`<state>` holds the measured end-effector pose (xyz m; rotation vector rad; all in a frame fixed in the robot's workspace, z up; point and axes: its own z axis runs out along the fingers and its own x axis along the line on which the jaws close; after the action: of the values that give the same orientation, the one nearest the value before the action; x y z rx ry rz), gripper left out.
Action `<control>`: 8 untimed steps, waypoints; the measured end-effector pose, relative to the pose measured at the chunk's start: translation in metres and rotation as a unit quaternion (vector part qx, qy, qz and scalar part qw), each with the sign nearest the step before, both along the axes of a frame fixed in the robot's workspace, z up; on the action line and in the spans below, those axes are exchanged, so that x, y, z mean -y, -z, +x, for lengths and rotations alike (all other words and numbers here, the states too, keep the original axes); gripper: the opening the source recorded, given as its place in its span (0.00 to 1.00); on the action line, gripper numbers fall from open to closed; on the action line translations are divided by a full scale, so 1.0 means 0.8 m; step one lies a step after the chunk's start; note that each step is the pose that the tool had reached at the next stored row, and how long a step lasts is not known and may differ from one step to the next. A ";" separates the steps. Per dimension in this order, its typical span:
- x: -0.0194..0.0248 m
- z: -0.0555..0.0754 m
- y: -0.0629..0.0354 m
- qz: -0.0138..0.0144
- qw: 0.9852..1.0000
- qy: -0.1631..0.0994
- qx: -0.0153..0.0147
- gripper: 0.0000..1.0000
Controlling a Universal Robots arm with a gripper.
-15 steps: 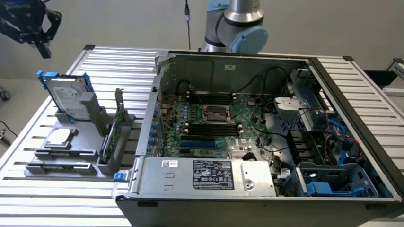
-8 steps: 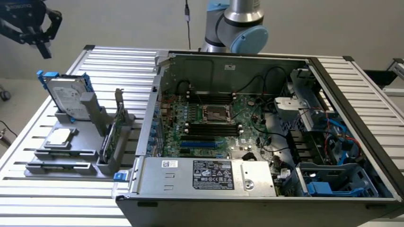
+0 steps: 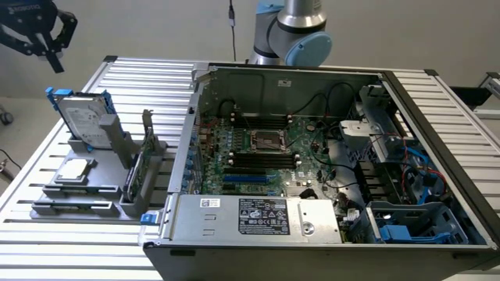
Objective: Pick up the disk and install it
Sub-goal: 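Pick up the disk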
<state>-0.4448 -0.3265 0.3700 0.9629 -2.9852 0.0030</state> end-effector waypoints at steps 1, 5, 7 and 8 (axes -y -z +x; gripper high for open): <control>0.0000 0.000 0.000 0.000 1.000 -0.009 0.000 0.11; 0.0000 0.000 0.000 0.000 0.999 -0.045 0.000 0.11; 0.0000 0.000 0.000 0.000 0.998 -0.063 0.000 0.11; 0.0000 0.000 0.000 0.000 0.997 -0.072 0.000 0.11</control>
<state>-0.4448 -0.3265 0.3697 1.1767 -2.9077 0.0035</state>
